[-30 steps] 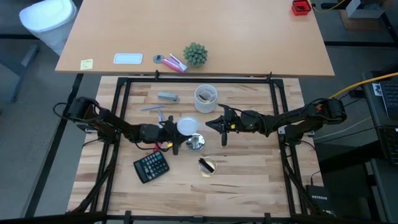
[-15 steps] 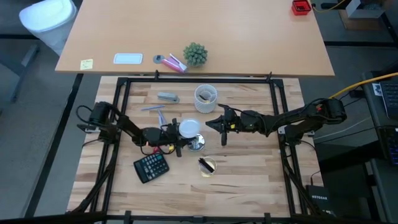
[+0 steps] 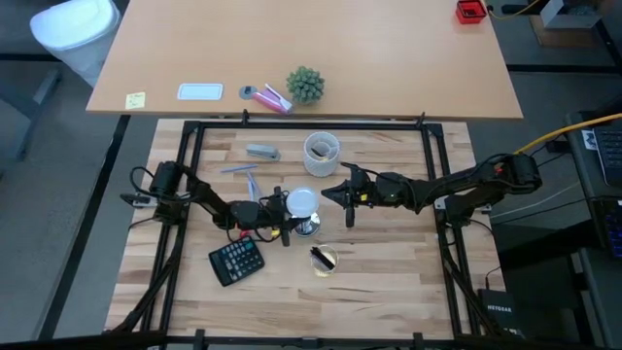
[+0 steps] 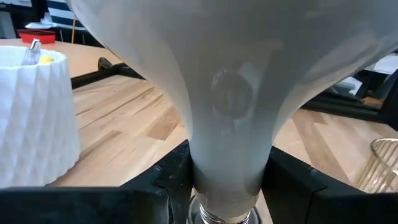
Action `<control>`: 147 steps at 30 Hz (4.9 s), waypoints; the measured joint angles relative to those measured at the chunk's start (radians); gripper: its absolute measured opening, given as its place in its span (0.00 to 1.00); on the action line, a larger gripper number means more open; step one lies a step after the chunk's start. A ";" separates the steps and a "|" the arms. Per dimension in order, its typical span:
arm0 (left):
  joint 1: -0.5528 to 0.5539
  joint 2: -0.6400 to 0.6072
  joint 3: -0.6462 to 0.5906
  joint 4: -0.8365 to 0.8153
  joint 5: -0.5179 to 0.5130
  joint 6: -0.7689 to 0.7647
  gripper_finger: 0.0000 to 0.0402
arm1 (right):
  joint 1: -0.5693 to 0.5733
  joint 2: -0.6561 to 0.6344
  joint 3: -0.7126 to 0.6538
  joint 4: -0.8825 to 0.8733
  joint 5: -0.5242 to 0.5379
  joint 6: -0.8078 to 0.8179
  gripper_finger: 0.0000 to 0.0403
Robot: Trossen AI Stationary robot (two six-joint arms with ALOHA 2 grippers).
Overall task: Screw lightbulb
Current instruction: Insert the lightbulb into the lamp
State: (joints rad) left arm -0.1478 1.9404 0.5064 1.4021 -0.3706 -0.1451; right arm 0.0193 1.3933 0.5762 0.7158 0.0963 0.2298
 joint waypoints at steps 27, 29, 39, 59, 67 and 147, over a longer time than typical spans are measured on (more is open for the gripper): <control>0.000 0.000 0.000 -0.053 0.000 0.016 0.38 | 0.002 0.018 0.001 0.161 -0.029 -0.026 0.03; 0.000 0.000 0.000 -0.054 0.000 0.016 0.38 | 0.002 0.040 0.016 0.172 -0.037 -0.026 0.03; 0.000 -0.001 0.001 -0.059 0.000 0.015 0.38 | 0.001 0.183 0.160 0.084 -0.116 -0.026 0.03; -0.002 0.001 -0.001 -0.067 0.000 0.022 0.38 | 0.000 0.180 0.243 -0.116 -0.106 -0.058 0.03; 0.001 0.001 -0.001 -0.062 0.000 0.018 0.38 | 0.000 0.063 0.243 -0.206 -0.104 -0.112 0.03; 0.109 0.051 0.254 -0.010 0.045 0.284 0.38 | -0.223 -0.236 0.242 -1.909 0.219 0.668 0.60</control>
State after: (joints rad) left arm -0.0383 1.9912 0.7601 1.3923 -0.3252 0.1387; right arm -0.2040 1.1569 0.8181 -1.1928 0.3149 0.8976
